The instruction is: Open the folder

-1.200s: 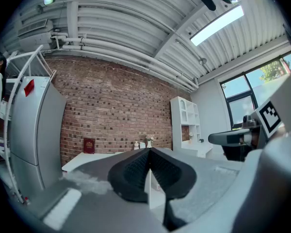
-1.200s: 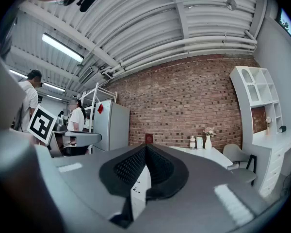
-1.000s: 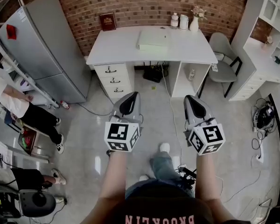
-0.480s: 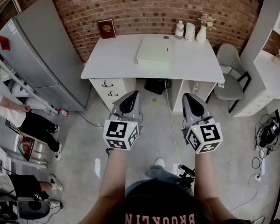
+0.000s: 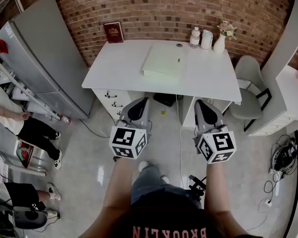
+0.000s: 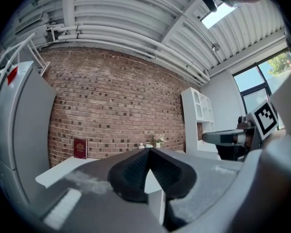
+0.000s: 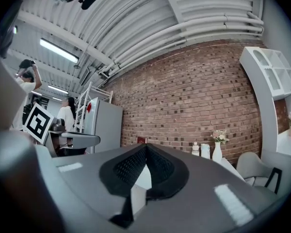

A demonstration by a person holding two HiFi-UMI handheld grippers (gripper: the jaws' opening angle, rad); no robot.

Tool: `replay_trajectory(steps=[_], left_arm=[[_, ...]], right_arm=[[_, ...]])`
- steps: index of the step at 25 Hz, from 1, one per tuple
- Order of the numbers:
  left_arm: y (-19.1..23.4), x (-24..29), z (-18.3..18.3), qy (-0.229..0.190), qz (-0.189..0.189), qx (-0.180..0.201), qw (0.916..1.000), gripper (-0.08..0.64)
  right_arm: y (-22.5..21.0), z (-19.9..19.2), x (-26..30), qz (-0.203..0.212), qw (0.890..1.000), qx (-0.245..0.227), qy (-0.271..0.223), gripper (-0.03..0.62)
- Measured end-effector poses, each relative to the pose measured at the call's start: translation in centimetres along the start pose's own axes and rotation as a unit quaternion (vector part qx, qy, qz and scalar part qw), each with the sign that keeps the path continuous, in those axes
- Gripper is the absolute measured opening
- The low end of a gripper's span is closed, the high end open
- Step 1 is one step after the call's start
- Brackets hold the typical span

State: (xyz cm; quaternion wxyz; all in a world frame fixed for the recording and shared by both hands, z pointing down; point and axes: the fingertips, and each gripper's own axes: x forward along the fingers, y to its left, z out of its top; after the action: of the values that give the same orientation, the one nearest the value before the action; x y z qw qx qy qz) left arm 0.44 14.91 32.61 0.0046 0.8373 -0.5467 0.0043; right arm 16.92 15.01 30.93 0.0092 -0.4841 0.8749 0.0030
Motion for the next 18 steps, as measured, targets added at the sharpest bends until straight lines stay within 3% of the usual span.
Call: replay_trajectory(steps=[9,18], left_arm=[[2.0,7.5,-1.7,0.017,-0.018,0.013,0.9996,0.000],[8.4,18.1,-3.3,0.025,-0.025,0.000,0.9994,0.000]], right_arm=[[-4.0,-1.8,5.0,-0.017,1.000,0.003,0.012,-0.002],[-9.8,-3.6,15.1,-0.040,0.999,0.018,0.031,-0.002]])
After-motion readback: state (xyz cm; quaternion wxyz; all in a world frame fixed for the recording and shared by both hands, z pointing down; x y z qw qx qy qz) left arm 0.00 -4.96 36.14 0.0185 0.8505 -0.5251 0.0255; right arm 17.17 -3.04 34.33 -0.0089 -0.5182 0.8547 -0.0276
